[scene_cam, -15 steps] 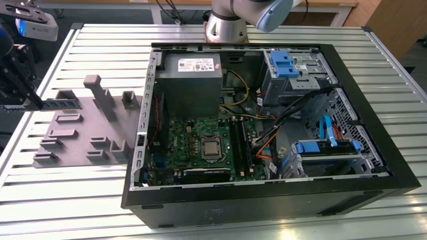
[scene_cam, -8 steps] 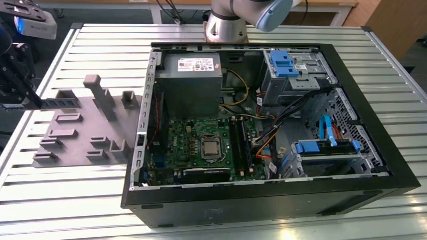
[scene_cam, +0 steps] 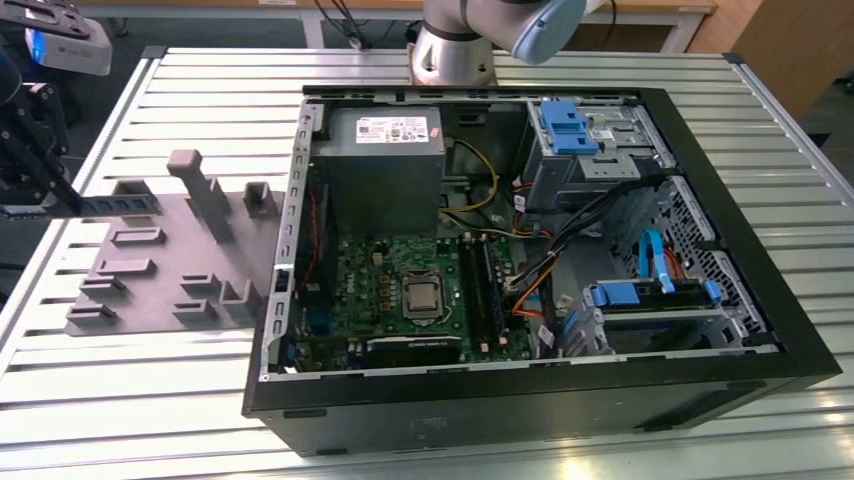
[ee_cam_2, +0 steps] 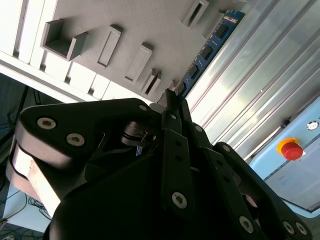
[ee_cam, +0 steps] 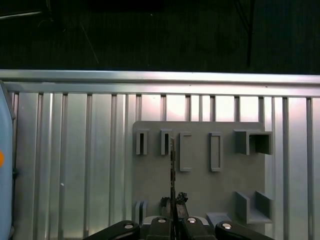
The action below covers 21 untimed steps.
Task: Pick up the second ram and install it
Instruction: 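Pick up the second ram and move it above second insertion slot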
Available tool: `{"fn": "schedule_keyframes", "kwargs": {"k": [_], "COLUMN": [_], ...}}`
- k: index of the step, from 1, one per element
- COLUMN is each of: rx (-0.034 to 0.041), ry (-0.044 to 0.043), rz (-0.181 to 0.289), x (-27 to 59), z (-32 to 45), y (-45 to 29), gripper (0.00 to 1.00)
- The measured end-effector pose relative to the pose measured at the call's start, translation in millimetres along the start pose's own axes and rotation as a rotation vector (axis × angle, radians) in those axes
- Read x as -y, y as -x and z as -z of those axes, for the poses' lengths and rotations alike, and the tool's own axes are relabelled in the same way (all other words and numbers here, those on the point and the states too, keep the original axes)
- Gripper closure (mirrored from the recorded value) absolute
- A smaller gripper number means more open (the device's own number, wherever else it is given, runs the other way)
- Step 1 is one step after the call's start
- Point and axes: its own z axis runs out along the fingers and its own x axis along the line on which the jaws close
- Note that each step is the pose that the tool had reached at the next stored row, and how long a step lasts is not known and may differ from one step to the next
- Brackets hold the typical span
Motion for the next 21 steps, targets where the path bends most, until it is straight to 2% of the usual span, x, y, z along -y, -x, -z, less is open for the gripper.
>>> {"fn": "schedule_keyframes", "kwargs": {"k": [13,21], "rx": [0.0000,0.0000], "ry": [-0.0001,0.0000], "rz": [0.000,0.000], "x": [-0.3,-0.4], "z": [10.2,13.9], "y": [0.2,0.2], "gripper": [0.86,0.86]}}
